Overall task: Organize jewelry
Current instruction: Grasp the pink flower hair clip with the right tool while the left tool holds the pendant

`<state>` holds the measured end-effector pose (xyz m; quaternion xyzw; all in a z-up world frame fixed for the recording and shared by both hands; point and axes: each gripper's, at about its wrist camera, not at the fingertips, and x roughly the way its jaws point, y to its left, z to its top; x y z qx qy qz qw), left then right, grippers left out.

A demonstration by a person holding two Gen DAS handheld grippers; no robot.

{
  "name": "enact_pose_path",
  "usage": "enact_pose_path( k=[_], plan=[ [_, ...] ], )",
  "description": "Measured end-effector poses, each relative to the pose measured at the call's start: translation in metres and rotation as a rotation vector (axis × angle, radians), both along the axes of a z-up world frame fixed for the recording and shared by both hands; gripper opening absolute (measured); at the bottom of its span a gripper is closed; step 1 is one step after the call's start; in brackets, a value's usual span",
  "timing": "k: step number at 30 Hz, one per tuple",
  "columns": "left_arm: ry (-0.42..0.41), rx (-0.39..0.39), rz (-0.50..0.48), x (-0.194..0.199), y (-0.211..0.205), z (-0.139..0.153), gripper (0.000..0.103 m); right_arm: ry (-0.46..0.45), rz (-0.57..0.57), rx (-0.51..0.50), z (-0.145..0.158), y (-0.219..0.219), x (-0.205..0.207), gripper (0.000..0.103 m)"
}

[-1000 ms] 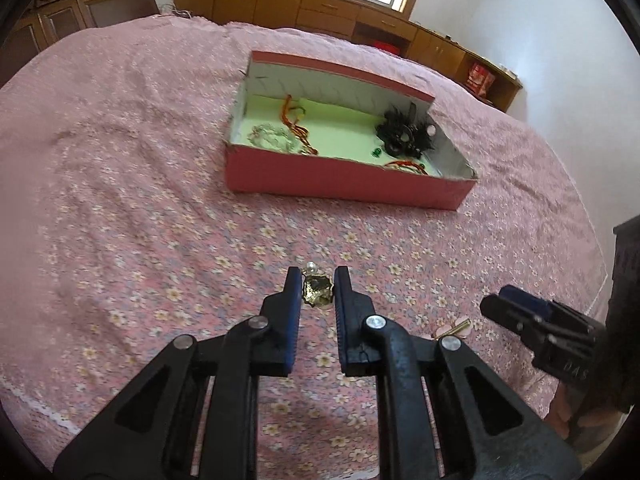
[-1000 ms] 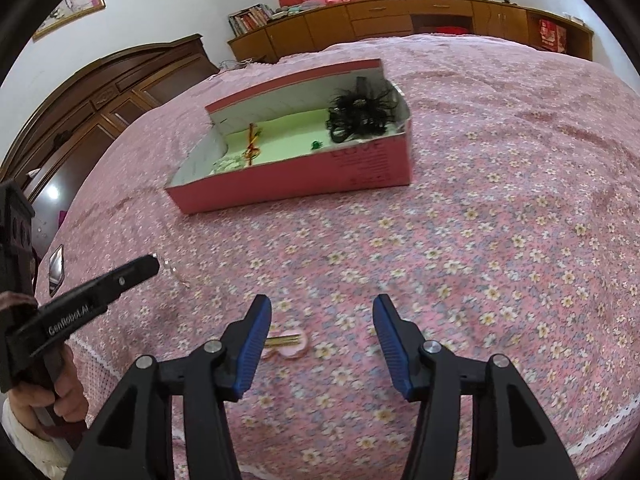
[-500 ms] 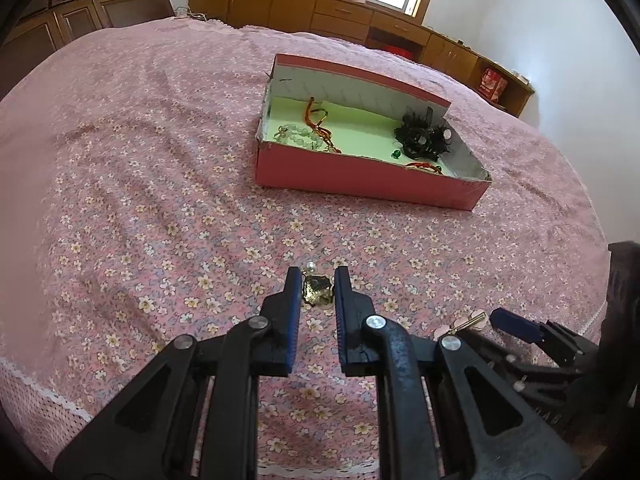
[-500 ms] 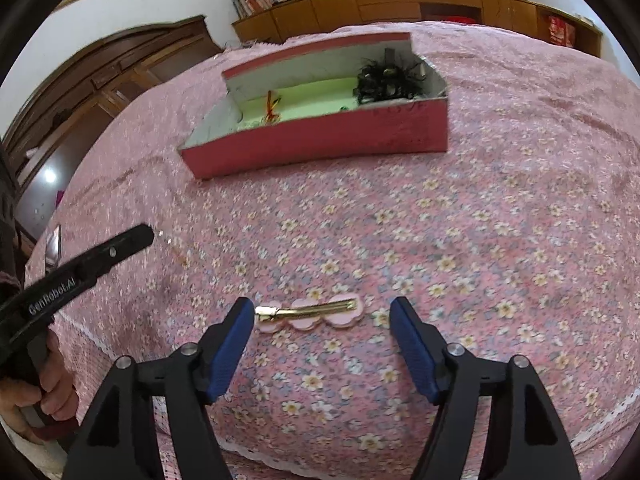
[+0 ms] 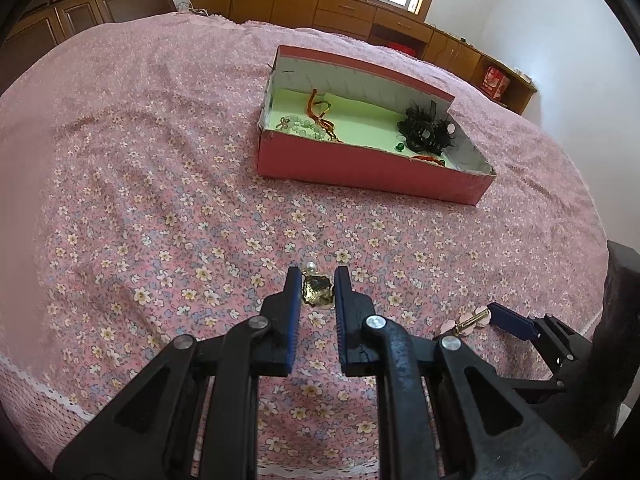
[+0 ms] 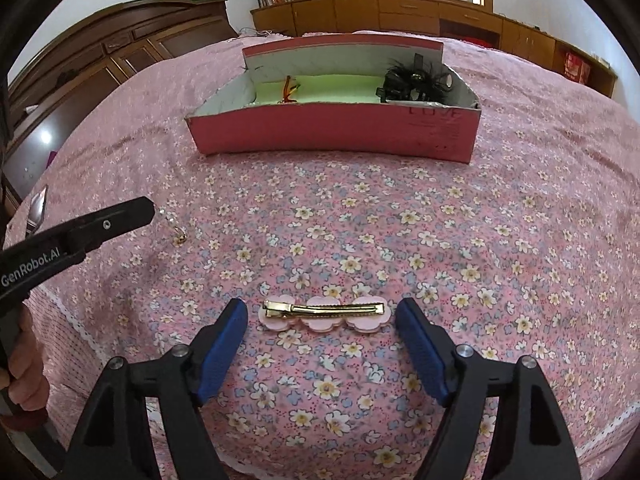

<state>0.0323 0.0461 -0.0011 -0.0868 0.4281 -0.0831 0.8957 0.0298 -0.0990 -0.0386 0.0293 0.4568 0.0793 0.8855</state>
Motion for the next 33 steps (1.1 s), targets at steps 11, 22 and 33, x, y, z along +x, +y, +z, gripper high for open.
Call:
enact_pose_path(
  k=[11,22,33],
  plan=[
    [-0.005,0.001,0.000,-0.002,-0.001,0.000,0.008,-0.027,0.006,-0.029,-0.002,-0.001,-0.003,0.071],
    [-0.049,0.011,-0.013,-0.007,-0.007,0.013,0.008,-0.071,-0.005,0.010,0.013,-0.010,-0.008,0.071],
    [-0.114,0.017,-0.014,-0.008,-0.015,0.029,0.008,-0.183,-0.008,0.026,0.039,-0.018,-0.015,0.071]
  ],
)
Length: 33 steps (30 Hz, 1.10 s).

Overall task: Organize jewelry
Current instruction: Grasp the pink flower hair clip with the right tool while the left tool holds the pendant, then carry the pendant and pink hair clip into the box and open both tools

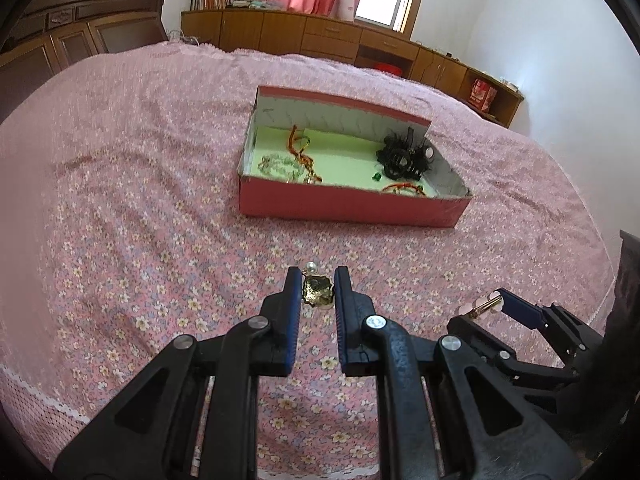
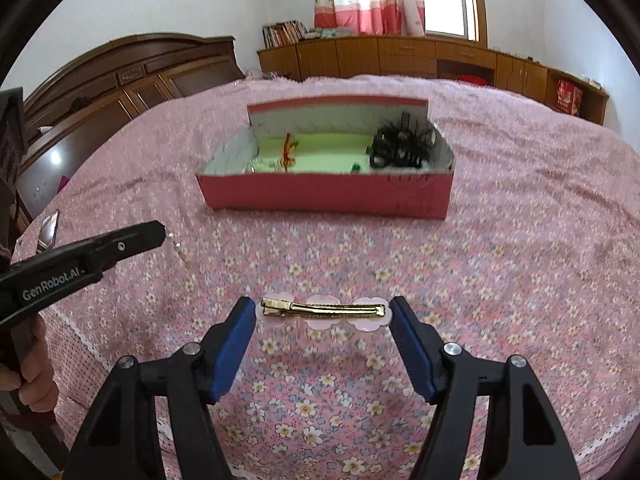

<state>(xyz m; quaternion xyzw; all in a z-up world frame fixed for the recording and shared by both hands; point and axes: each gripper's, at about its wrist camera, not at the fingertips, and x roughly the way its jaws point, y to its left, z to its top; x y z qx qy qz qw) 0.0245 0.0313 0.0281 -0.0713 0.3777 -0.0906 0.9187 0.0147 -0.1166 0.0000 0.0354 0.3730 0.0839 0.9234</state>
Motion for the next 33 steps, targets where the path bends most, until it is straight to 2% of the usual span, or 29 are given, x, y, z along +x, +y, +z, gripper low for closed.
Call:
enact_pose_path(
  k=[17,33],
  plan=[
    [-0.147,0.010,0.013,0.017,-0.010,0.032,0.008,-0.214,-0.011,0.038,0.049,-0.007,0.021,0.071],
    [-0.249,0.025,0.031,0.056,-0.011,0.057,0.008,-0.306,-0.015,0.053,0.076,-0.007,0.061,0.071]
  ],
)
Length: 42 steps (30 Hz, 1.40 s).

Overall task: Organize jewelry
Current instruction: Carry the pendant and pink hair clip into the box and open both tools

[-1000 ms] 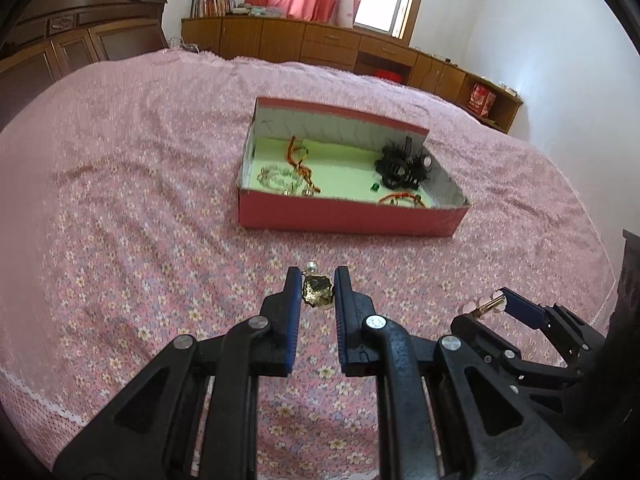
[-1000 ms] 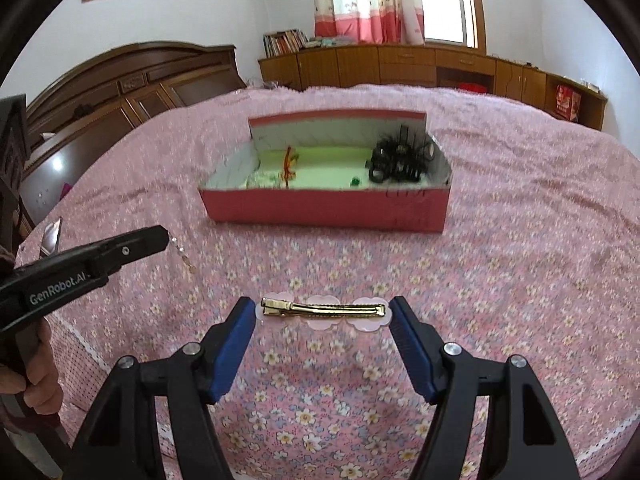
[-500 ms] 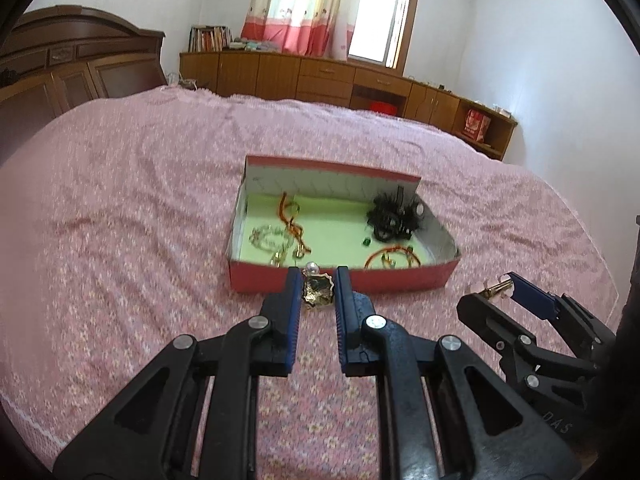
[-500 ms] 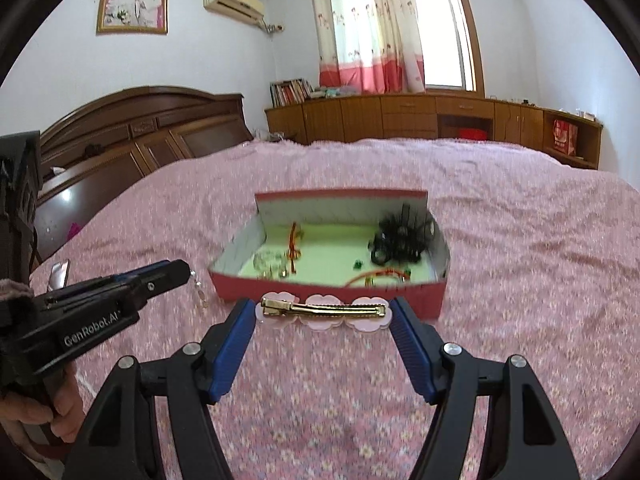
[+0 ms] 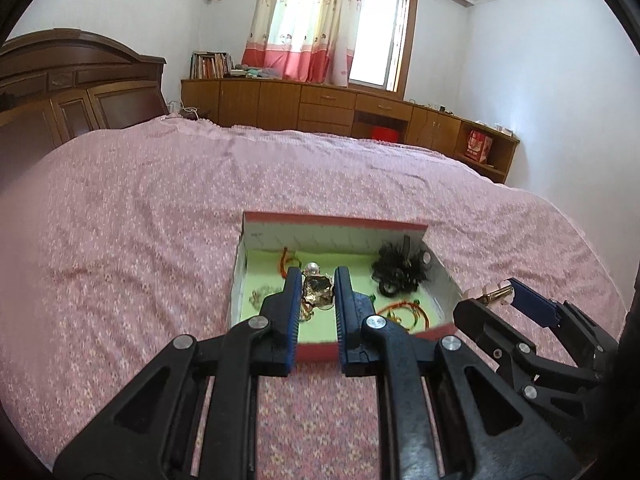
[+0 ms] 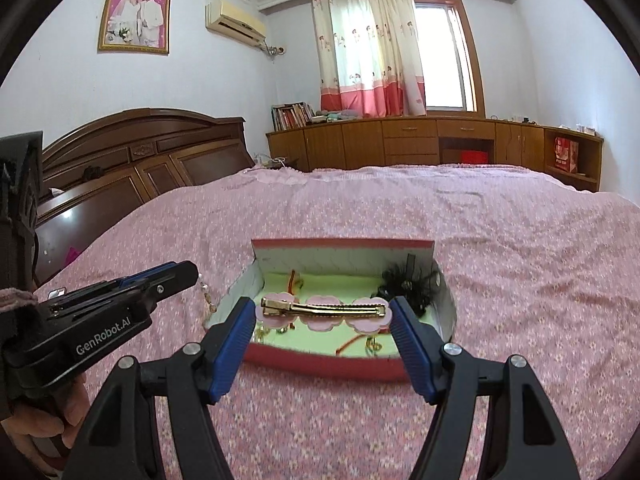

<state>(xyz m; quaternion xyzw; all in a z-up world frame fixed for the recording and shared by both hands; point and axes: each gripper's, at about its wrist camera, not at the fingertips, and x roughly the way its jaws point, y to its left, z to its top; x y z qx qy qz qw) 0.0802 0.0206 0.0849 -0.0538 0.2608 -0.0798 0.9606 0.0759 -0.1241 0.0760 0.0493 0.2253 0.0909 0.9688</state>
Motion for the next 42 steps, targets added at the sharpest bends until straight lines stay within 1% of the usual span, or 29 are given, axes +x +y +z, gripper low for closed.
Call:
enact_pose_path(
  k=[7,11,21,27,30,36,37,42],
  plan=[
    [-0.002,0.016,0.009,0.025,0.001,0.001,0.008,-0.005,0.004,-0.003,0.003,0.001,0.023,0.071],
    [0.008,0.001,0.004,0.042,0.004,-0.001,0.008,0.012,0.010,0.002,0.003,0.001,0.043,0.071],
    [0.062,0.020,0.004,0.084,0.004,-0.013,0.008,0.092,0.009,0.029,-0.008,-0.001,0.100,0.071],
    [0.105,0.074,0.007,0.113,-0.005,-0.029,0.008,0.179,0.036,0.020,-0.021,-0.001,0.136,0.071],
    [0.136,0.095,0.003,0.128,-0.008,-0.039,0.007,0.215,0.039,-0.001,-0.031,0.001,0.151,0.071],
    [0.218,0.083,0.005,0.150,-0.005,-0.058,0.007,0.297,0.037,-0.010,-0.052,-0.001,0.181,0.071],
    [0.244,0.078,0.001,0.155,-0.004,-0.063,0.007,0.315,0.035,-0.016,-0.057,-0.001,0.186,0.071],
    [0.318,0.076,0.019,0.169,-0.002,-0.080,0.007,0.392,0.033,-0.030,-0.074,-0.001,0.205,0.071]
  ],
)
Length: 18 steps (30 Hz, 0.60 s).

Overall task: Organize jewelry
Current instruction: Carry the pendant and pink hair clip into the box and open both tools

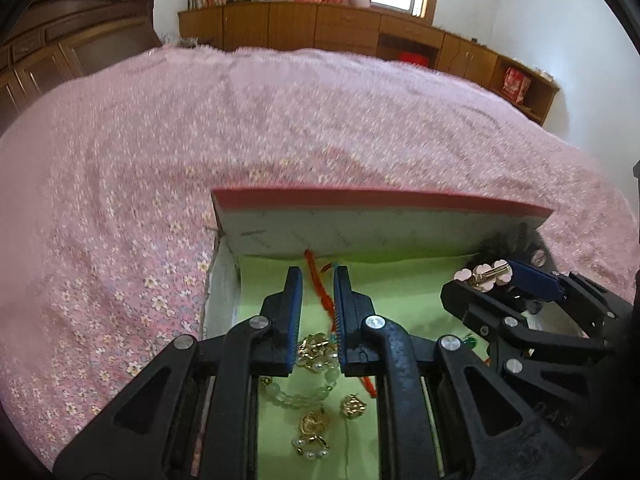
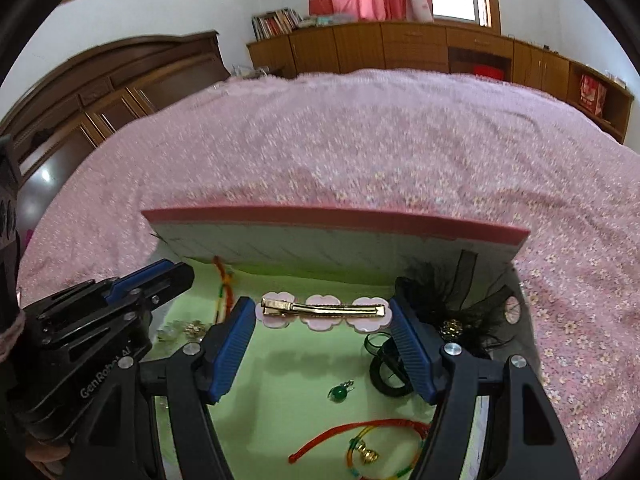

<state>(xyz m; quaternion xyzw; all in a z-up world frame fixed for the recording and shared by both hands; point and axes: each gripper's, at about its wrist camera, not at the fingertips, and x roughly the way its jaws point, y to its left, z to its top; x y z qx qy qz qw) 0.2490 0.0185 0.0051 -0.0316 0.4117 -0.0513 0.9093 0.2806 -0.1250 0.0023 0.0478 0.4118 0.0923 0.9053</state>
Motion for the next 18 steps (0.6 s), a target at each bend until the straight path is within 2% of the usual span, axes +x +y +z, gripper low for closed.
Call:
enact_pose_path(
  k=[5,9,12,14,18],
  plan=[
    [0.046,0.009,0.001,0.005,0.001,-0.013,0.007,0.051,-0.001,-0.023,-0.011,0.001,0.010,0.071],
    [0.037,0.017,0.000,0.002,-0.001,-0.011,0.008,0.084,0.007,-0.046,-0.014,0.005,0.016,0.071],
    [0.035,0.029,-0.003,0.001,-0.002,-0.010,0.013,0.096,0.011,-0.049,-0.015,0.005,0.016,0.072],
    [0.028,0.036,0.002,-0.002,-0.003,-0.007,0.021,0.092,0.003,-0.034,-0.013,0.003,0.014,0.076],
    [0.005,0.024,0.003,-0.012,-0.001,0.003,0.023,0.072,-0.010,0.001,-0.005,-0.005,0.011,0.077]
  ],
)
